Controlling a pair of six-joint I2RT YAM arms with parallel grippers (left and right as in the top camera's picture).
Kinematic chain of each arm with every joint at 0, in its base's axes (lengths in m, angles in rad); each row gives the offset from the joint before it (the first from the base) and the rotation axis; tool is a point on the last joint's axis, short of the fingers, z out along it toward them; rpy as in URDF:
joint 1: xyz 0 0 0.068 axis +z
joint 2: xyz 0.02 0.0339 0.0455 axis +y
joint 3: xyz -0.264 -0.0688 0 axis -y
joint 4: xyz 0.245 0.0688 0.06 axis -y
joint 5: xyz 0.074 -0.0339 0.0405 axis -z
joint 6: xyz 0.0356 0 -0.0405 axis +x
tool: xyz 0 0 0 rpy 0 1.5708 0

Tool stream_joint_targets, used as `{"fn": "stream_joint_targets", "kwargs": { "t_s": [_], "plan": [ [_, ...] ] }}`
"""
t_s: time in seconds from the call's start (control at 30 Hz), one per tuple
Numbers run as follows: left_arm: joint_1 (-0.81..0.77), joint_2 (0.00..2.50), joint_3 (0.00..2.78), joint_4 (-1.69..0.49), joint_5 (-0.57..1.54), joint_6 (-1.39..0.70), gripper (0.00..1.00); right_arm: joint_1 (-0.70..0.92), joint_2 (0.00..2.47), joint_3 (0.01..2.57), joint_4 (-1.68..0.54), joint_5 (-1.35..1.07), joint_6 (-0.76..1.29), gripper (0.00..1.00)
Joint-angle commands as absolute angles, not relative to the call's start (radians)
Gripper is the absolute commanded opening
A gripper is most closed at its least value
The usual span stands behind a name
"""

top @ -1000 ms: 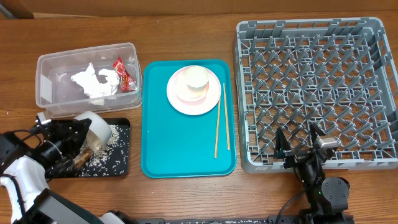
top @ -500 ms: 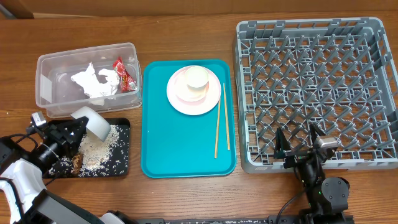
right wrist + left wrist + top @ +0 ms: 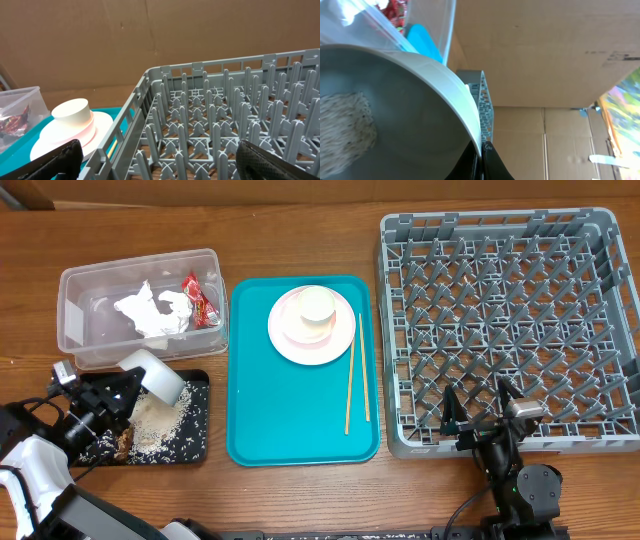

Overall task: Sort waste into correct bins and load items into the dishwasher
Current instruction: 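Carry the bowl over the black tray and tip out the rice, then lift the emptied white bowl and set it down on the teal tray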

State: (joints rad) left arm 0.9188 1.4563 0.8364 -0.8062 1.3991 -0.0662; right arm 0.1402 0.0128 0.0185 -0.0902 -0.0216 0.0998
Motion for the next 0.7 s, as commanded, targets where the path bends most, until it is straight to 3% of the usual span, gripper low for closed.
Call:
{"fn": "stream_joint_targets", "kwargs": {
  "t_s": [0.0,0.27,0.67],
  "plan": [
    [0.925,1.459,0.833,-0.817,1.471,-0.01,0.04,0.147,0.007,0.008,-0.084,-0.016,0.094,1.0],
    [0.956,1.459,0.833,-0.87,1.581,0.059,0.04,0.147,0.007,0.008,-0.084,-0.016,0.094,1.0],
    [1.007,1.459,0.833,-0.908,1.56,0.203,0.04,0.147,0.007,0.008,-0.084,-0.016,0.094,1.0]
  ]
}}
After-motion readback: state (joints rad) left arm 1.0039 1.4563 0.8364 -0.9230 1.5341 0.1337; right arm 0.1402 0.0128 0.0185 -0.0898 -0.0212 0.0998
